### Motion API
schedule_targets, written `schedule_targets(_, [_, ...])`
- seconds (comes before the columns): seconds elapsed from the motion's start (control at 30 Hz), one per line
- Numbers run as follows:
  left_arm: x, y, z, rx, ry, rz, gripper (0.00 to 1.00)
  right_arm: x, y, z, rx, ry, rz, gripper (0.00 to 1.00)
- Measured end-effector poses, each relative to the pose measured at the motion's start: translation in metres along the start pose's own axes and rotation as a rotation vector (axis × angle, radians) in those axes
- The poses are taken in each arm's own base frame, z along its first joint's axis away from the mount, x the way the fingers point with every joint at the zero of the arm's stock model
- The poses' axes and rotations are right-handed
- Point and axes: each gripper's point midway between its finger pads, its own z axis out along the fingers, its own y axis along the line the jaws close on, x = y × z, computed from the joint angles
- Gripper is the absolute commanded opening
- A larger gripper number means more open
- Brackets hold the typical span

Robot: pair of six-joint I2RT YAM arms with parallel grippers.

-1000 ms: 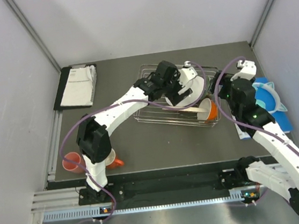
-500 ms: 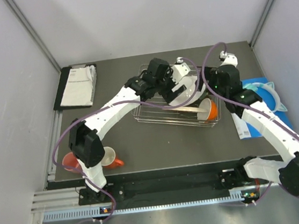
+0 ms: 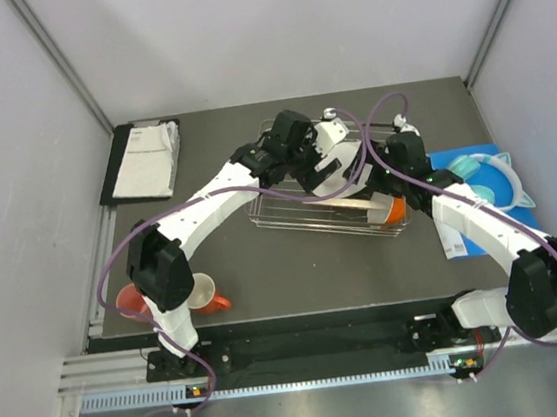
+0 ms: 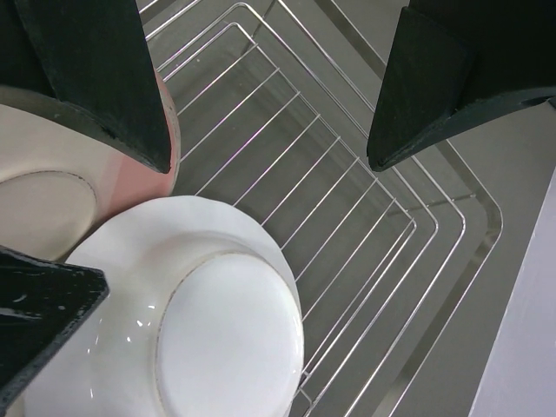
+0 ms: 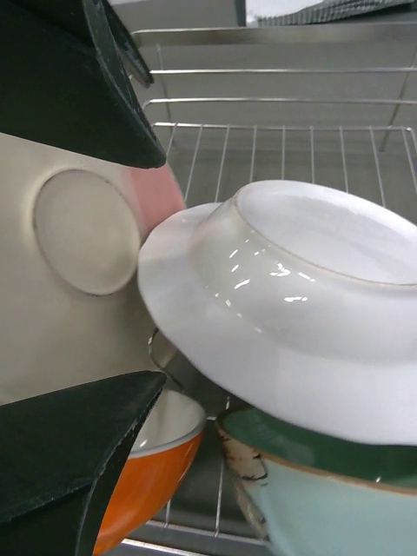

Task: Load the mixed dishes into the dish rack

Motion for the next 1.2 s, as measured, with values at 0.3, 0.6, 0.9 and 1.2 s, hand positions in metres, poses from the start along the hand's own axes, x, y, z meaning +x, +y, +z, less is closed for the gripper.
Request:
schedule_targets(0.3, [0.000, 0.001, 0.000, -0.007, 0.002, 0.000, 0.99, -0.003, -0.001, 0.029, -0.021, -0.030, 0.098, 0.65])
schedule_targets(0.6, [0.000, 0.001, 0.000, -0.007, 0.002, 0.000, 0.99, -0.010, 0.001, 0.032, -0.053, -0.079, 0.172, 0.38])
schedule_targets(0.9, [0.000, 0.002, 0.000, -0.008, 0.000, 0.000, 0.99, -0.036, 0.040, 0.015, -0.218, -0.141, 0.272, 0.00])
schedule_targets(1.2, [0.000, 0.002, 0.000, -0.013, 0.001, 0.000, 0.99, -0.044, 0.045, 0.023, -0.240, -0.166, 0.343, 0.00])
